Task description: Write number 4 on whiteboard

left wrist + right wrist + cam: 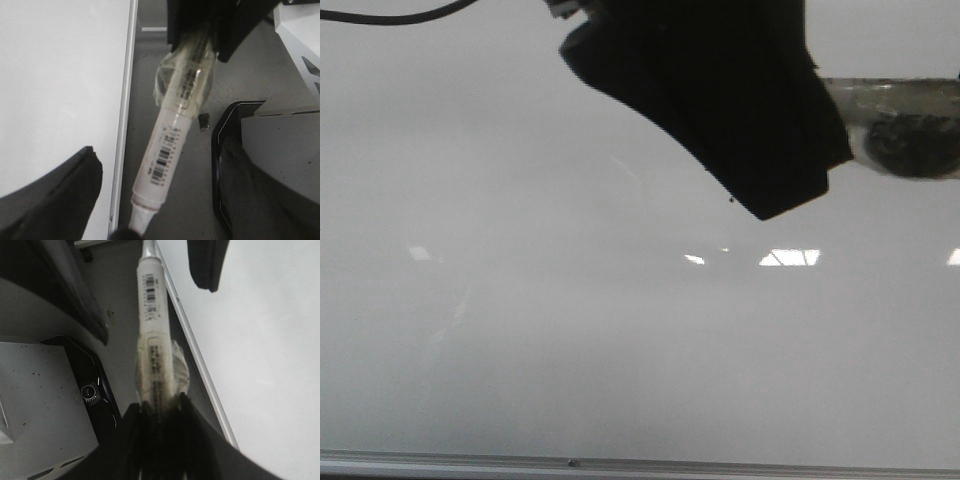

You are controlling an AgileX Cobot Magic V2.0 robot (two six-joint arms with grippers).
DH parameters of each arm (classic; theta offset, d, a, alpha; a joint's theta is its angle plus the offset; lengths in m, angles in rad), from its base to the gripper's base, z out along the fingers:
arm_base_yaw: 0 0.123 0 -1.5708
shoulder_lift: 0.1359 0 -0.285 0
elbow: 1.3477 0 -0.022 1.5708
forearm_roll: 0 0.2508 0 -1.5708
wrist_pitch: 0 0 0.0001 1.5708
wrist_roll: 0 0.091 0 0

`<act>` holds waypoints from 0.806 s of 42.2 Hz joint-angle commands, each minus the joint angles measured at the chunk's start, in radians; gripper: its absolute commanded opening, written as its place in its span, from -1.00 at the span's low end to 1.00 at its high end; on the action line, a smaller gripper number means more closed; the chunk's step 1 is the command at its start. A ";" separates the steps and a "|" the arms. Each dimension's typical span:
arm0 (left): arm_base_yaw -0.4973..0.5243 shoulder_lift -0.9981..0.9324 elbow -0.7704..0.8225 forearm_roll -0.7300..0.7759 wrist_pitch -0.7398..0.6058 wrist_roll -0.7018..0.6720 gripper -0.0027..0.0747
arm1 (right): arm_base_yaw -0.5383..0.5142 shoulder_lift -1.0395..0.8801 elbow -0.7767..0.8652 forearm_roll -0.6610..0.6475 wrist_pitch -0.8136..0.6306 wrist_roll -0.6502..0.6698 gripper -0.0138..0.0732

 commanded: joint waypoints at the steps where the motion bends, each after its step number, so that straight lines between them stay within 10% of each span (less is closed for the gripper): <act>1: -0.007 -0.032 -0.034 -0.025 -0.066 0.001 0.31 | 0.000 -0.009 -0.035 0.024 -0.056 -0.013 -0.80; 10: -0.007 -0.032 -0.034 -0.027 -0.066 0.001 0.17 | 0.000 -0.009 -0.035 0.024 -0.066 -0.013 -0.80; 26: -0.007 -0.032 -0.034 -0.049 -0.077 0.001 -0.98 | 0.000 -0.009 -0.035 0.024 -0.068 -0.013 -0.76; 30: -0.007 -0.032 -0.034 -0.049 -0.077 0.001 -0.98 | 0.000 -0.009 -0.035 0.024 -0.068 -0.013 -0.27; 34: -0.007 -0.032 -0.034 -0.049 -0.075 0.001 -0.98 | 0.000 -0.009 -0.035 0.019 -0.087 -0.013 0.62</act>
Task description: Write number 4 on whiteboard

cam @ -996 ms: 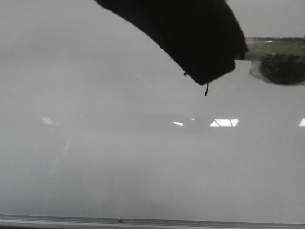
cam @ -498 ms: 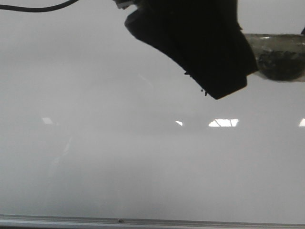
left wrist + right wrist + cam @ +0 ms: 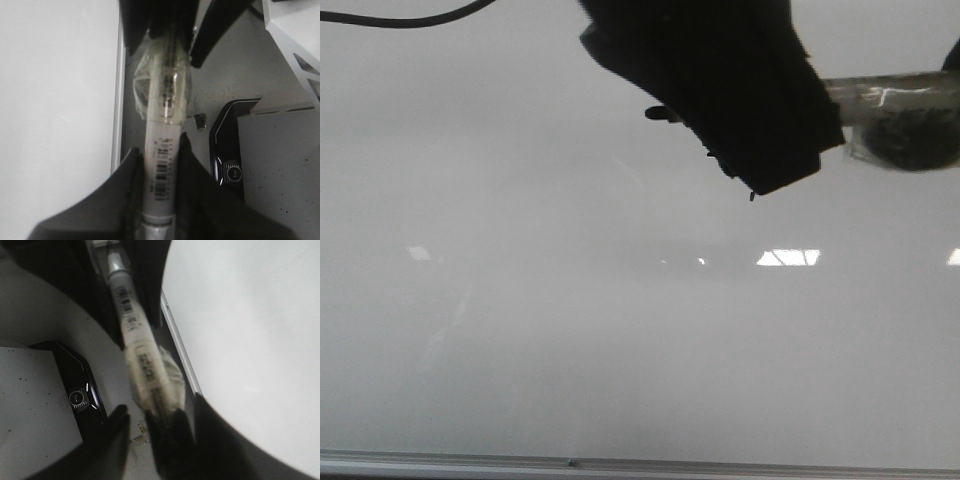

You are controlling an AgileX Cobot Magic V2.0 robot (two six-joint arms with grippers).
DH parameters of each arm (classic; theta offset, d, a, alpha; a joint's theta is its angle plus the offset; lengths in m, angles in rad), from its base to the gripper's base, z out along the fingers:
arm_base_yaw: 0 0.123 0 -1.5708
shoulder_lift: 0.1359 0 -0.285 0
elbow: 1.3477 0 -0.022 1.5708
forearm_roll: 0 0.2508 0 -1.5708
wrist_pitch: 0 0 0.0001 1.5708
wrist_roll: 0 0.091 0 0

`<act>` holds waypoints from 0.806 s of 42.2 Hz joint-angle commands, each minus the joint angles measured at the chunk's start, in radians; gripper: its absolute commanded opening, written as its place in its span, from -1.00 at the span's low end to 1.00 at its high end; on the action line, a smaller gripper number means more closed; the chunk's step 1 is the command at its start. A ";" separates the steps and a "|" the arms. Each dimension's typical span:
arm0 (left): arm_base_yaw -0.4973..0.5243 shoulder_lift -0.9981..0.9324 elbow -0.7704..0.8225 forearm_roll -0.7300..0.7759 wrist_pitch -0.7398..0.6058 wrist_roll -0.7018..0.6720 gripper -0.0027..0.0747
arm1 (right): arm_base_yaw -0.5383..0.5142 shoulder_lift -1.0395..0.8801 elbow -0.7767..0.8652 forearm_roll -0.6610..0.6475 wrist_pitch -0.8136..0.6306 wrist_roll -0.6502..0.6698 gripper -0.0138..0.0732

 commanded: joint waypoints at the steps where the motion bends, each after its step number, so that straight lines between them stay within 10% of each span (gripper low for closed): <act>1: -0.003 -0.034 -0.033 -0.030 -0.076 -0.029 -0.98 | 0.000 -0.009 -0.034 0.020 -0.056 0.012 0.79; 13: -0.001 -0.036 -0.040 0.055 -0.041 -0.087 -0.98 | -0.054 -0.085 -0.035 -0.063 -0.063 0.088 0.77; 21: 0.044 -0.104 -0.109 0.552 0.063 -0.627 -0.98 | -0.157 -0.158 -0.035 -0.149 -0.052 0.202 0.77; 34: 0.419 -0.467 0.113 0.670 -0.135 -0.919 -0.98 | -0.175 -0.167 -0.034 -0.150 -0.053 0.202 0.77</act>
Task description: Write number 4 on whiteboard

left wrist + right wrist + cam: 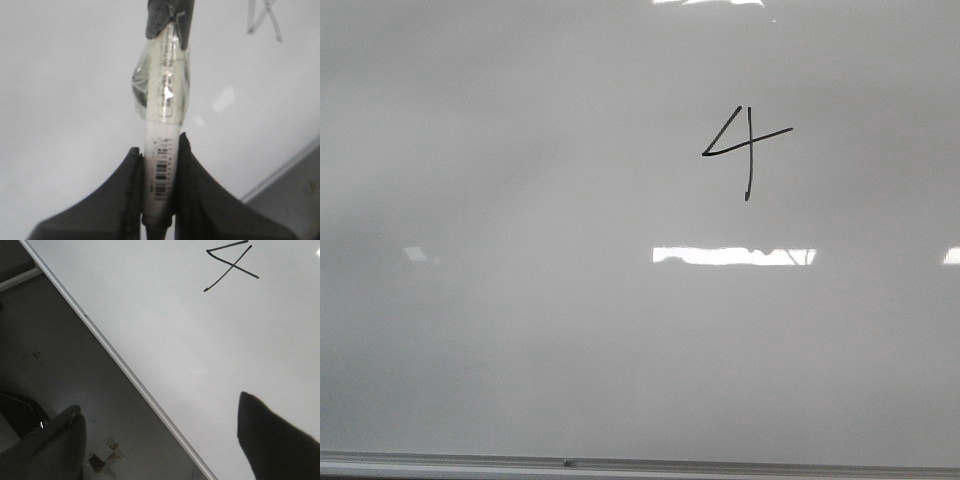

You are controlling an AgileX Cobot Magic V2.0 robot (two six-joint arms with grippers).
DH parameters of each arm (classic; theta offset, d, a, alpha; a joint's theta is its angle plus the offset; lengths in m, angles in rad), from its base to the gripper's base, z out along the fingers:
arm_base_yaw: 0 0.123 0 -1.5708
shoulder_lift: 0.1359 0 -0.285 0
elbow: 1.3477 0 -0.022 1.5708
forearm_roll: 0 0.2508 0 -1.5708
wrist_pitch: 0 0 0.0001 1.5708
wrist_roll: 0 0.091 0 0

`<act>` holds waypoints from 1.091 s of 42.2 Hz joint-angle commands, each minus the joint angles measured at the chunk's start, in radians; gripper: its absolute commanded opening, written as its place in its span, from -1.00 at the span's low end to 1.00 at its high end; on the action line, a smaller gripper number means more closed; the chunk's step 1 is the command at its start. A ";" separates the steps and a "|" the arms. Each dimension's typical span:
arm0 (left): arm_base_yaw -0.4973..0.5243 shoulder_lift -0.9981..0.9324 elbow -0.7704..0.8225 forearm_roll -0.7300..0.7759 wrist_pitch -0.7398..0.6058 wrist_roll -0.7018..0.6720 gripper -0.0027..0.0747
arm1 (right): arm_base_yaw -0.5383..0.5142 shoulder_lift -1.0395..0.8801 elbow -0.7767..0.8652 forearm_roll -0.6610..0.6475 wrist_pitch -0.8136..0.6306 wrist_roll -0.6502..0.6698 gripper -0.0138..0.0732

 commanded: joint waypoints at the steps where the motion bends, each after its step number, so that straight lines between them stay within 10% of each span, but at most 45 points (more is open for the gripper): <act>1: 0.126 -0.143 0.086 0.025 -0.171 -0.076 -0.98 | -0.008 -0.004 -0.034 -0.007 -0.052 0.001 0.77; 17: 0.566 -0.311 0.484 -0.078 -0.611 -0.244 -0.98 | -0.008 -0.004 -0.034 0.000 -0.059 0.002 0.77; 46: 0.571 0.126 0.543 -0.108 -1.133 -0.244 -0.98 | -0.008 -0.004 -0.034 0.000 -0.063 0.002 0.77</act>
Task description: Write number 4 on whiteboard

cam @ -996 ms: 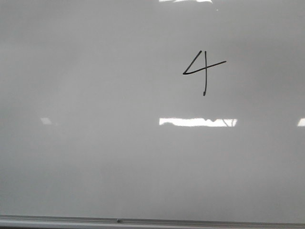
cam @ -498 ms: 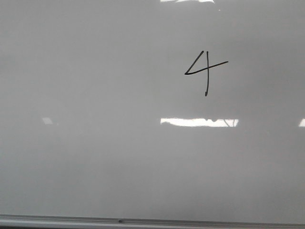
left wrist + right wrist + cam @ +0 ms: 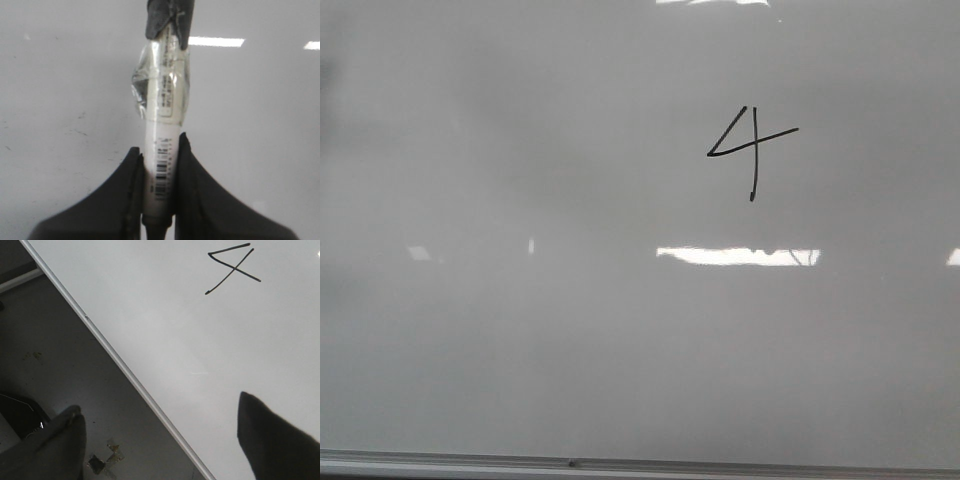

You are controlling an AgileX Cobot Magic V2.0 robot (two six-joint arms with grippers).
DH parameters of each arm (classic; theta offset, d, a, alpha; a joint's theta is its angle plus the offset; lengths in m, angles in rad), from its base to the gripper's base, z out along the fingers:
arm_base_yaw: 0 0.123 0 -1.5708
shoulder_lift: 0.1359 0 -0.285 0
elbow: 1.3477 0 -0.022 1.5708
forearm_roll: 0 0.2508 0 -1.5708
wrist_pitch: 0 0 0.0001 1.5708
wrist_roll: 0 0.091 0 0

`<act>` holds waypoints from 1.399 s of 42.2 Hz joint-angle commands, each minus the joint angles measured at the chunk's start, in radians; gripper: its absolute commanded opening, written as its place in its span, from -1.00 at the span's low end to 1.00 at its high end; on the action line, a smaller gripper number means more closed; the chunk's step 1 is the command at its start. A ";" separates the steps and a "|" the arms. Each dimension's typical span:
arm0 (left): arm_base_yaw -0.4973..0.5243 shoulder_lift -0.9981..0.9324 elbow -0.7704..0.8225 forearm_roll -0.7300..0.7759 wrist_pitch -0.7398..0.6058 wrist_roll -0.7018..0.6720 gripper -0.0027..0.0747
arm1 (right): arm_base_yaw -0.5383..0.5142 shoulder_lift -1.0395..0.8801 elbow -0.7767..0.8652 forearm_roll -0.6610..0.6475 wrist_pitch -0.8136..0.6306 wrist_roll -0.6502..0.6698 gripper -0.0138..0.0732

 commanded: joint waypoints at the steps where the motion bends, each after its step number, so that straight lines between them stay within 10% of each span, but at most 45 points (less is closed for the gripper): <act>1: -0.002 0.039 -0.031 -0.005 -0.139 -0.012 -0.98 | -0.008 -0.004 -0.034 0.000 -0.063 0.002 0.77; 24: -0.002 0.224 -0.040 -0.003 -0.270 0.007 -0.96 | -0.008 -0.004 -0.034 0.000 -0.063 0.002 0.77; 40: -0.002 0.234 -0.040 0.004 -0.256 0.008 0.03 | -0.009 -0.004 -0.030 0.000 -0.070 0.003 0.77; 59: -0.054 -0.040 -0.040 0.092 0.097 0.008 0.02 | -0.016 -0.006 -0.064 -0.004 -0.060 0.173 0.77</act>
